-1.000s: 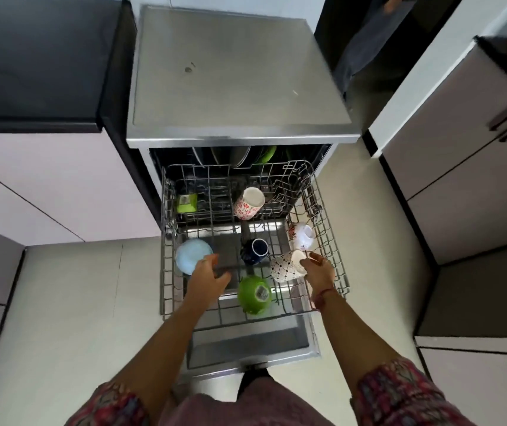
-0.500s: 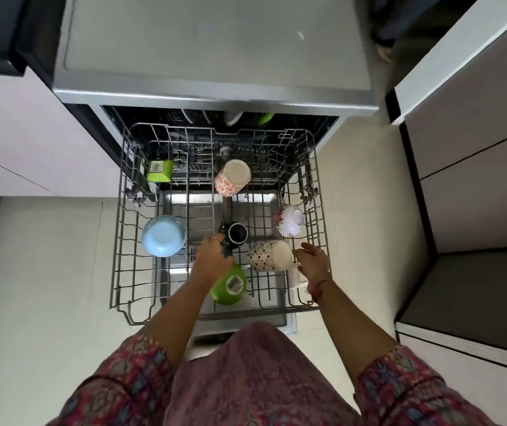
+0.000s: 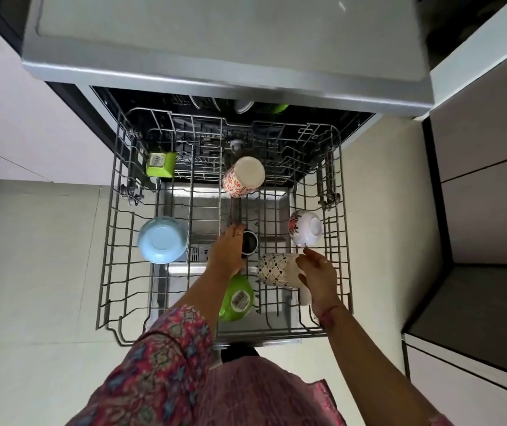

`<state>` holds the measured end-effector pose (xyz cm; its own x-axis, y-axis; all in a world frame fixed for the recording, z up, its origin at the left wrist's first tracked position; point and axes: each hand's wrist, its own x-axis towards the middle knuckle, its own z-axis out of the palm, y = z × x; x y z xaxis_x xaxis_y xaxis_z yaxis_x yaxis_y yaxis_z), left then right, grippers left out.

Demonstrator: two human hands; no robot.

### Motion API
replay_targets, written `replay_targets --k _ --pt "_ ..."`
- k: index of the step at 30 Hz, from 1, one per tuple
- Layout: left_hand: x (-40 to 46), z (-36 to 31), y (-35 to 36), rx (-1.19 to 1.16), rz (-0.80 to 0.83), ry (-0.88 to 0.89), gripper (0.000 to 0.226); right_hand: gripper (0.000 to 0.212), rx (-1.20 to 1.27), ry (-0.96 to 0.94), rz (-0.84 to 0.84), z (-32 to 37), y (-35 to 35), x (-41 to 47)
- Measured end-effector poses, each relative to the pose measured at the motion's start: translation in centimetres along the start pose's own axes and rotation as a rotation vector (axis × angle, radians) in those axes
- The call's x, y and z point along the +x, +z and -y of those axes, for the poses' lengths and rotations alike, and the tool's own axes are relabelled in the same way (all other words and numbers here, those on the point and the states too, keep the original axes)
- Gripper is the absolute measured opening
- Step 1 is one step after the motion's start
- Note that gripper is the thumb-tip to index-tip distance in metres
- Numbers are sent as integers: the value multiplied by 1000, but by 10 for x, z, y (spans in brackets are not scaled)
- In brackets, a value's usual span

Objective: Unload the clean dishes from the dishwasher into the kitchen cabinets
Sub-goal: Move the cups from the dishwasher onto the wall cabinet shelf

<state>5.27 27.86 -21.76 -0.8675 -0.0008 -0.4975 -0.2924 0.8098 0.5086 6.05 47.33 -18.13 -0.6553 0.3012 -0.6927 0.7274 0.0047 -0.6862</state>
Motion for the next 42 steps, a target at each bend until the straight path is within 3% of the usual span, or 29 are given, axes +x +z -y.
replay_targets --k 9,13,16,20,22,25,28,32,35,42 --pt "-5 13 -2 -260 -124 -4 83 23 28 5 17 9 8 0" --pt "-28 8 -12 -489 -272 -56 82 34 101 22 -74 20 11 2" --pt "-49 3 -19 -594 -290 -63 86 41 96 48 -169 36 15 10" --pt "-71 -5 -24 -628 -361 -46 81 54 -17 170 -193 57 22 8" --pt "-77 -9 -25 -648 -382 -51 79 39 -176 252 -30 56 15 -5" --pt "-82 -14 -25 -677 -386 -58 79 31 -111 412 47 54 18 -10" --pt "-81 -16 -26 -677 -376 -64 80 35 -183 262 -14 62 31 3" --pt "-78 -18 -27 -658 -346 -73 81 43 -94 338 -93 65 50 35" --pt "-74 -19 -26 -667 -342 -76 81 66 -51 392 -93 56 53 48" --pt "-70 -14 -20 -661 -343 -81 84 83 -164 396 -177 52 58 71"
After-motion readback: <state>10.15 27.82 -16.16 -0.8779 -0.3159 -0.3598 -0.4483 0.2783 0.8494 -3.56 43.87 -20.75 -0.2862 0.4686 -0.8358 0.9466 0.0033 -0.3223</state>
